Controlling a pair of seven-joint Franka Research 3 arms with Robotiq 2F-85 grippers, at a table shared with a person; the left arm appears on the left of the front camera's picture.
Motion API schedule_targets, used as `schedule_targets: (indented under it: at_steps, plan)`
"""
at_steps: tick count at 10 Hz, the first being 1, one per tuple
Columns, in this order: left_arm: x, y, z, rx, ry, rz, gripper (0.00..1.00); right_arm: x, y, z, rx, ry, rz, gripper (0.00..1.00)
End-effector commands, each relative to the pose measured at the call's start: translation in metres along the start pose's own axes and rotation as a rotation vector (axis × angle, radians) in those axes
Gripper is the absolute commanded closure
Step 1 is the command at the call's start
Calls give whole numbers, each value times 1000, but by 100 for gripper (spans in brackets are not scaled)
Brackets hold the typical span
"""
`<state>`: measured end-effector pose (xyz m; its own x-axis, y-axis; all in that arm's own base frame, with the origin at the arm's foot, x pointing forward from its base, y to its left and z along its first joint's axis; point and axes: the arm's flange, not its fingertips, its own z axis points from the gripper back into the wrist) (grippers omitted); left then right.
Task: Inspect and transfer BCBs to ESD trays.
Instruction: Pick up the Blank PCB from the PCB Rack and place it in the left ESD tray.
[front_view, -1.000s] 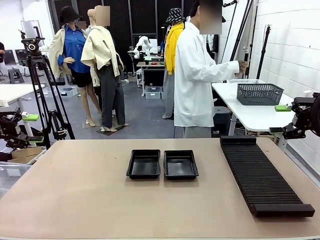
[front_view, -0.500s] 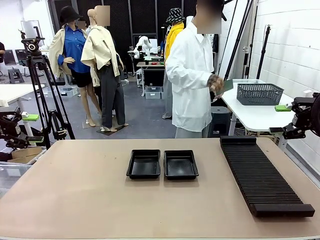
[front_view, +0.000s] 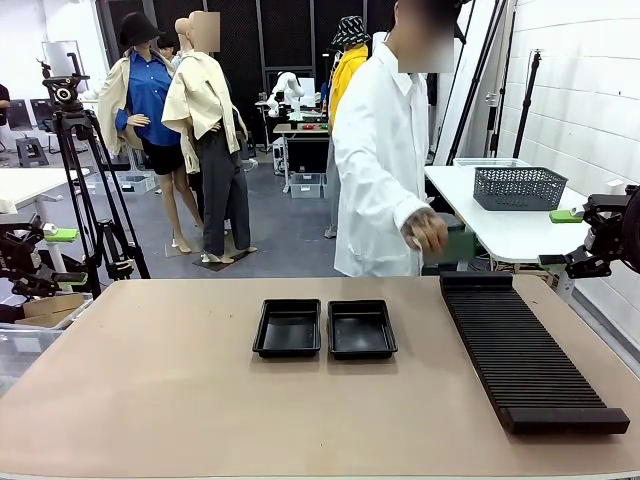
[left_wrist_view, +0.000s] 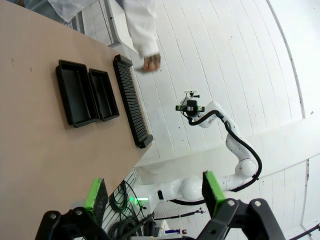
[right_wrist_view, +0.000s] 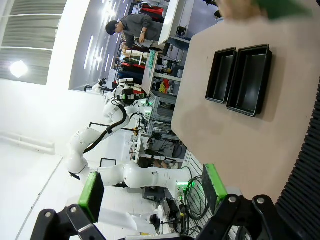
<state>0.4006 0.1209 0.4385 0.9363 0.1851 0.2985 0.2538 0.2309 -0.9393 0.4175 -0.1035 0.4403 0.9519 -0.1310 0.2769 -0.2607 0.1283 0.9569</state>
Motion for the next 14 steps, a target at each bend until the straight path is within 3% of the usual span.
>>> schedule_targets:
  at_steps: [1,14]
  plan:
    - [0,1,2,6,1,0,0,-2,-3,-1,-3,-4,6,0]
    - [0,1,2,6,1,0,0,-2,-3,-1,-3,-4,6,0]
